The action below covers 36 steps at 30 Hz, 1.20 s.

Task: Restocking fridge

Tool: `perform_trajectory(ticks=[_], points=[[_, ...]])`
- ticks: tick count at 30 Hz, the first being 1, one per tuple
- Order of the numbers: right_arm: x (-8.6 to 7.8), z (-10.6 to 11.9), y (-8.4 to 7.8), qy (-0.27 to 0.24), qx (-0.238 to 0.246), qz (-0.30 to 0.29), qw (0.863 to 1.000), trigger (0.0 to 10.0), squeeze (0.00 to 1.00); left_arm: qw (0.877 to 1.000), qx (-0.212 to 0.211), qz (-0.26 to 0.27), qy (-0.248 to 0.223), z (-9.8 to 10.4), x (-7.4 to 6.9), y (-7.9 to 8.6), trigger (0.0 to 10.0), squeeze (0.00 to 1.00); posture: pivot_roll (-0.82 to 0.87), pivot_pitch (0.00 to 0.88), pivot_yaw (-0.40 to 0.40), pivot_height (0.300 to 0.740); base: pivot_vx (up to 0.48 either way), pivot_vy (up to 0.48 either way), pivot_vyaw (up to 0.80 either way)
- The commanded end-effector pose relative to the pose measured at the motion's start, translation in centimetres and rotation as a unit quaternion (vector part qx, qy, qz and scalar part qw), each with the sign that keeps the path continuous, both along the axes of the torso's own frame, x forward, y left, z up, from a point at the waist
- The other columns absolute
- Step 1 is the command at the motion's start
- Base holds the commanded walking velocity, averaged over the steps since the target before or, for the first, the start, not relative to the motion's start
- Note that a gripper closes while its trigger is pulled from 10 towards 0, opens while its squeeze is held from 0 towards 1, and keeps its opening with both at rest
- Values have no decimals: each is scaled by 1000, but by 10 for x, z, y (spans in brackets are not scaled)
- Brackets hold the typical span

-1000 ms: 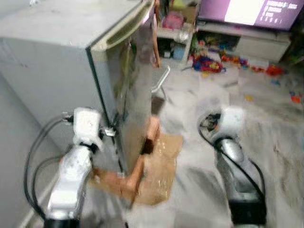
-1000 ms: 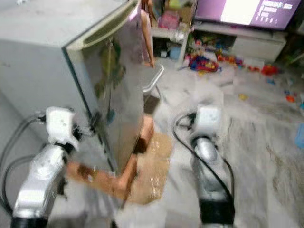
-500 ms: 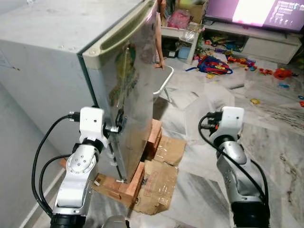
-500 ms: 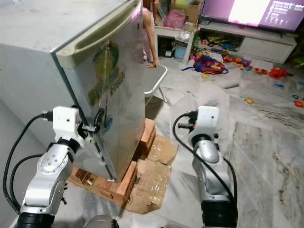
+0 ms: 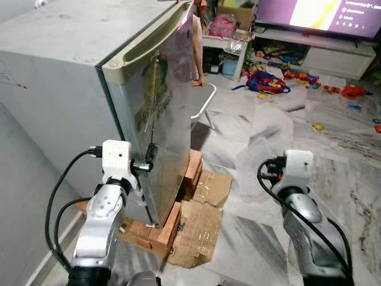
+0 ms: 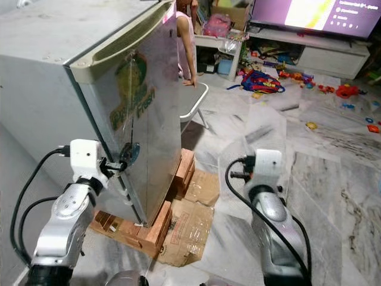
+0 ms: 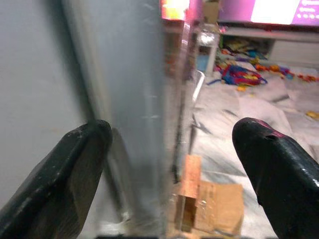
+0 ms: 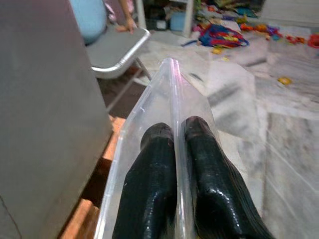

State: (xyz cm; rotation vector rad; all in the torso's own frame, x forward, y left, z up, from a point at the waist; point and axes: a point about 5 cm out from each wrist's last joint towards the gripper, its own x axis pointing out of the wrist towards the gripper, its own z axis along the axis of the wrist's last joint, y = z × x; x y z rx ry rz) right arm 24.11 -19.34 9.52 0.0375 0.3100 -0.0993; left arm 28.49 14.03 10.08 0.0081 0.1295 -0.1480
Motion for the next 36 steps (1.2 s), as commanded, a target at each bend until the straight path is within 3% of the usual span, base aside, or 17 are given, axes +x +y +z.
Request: perform_trajectory(ticks=[1,8,16,20,22,23,26,31,34,36], points=[[-6,9,-6,-10,-8,-17,1000,10000,0,1000,5,-5,-1,0,9,-3,10000,0,-13,17,-3,740,0,0,0],[-19,2,-7,18,9,-40,999,10000,0,999,21,30,-16,6,27,5,10000,0,-34,18,19,740,0,0,0],[-11,12,0,8,17,-35,999,10000,0,997,26,66,-14,6,40,15,10000,0,-38,26,23,740,0,0,0],[-10,11,0,13,15,-39,999,10000,0,1000,-1,11,5,3,39,1,10000,0,-34,22,14,740,0,0,0],[-13,11,-3,22,4,-51,998,10000,0,998,-5,-65,-5,7,36,-17,10000,0,-34,20,9,740,0,0,0],[-15,9,-6,28,-3,-60,998,10000,0,988,-13,-151,-15,12,29,-38,10000,0,-35,19,7,740,0,0,0],[-17,7,-11,37,-6,-74,997,10000,0,954,-21,-298,-14,21,8,-70,10000,0,-35,20,7,740,0,0,0],[-14,10,-13,31,-8,-81,996,10000,0,944,-24,-329,-11,23,1,-77,10000,0,-36,18,7,740,0,0,0],[-13,12,-12,27,-10,-79,996,10000,0,947,-26,-320,-14,24,1,-75,10000,0,-36,16,6,740,0,0,0],[-12,13,-9,25,-10,-77,997,10000,0,962,-12,-274,-10,20,4,-59,10000,0,-31,14,4,740,0,0,0]])
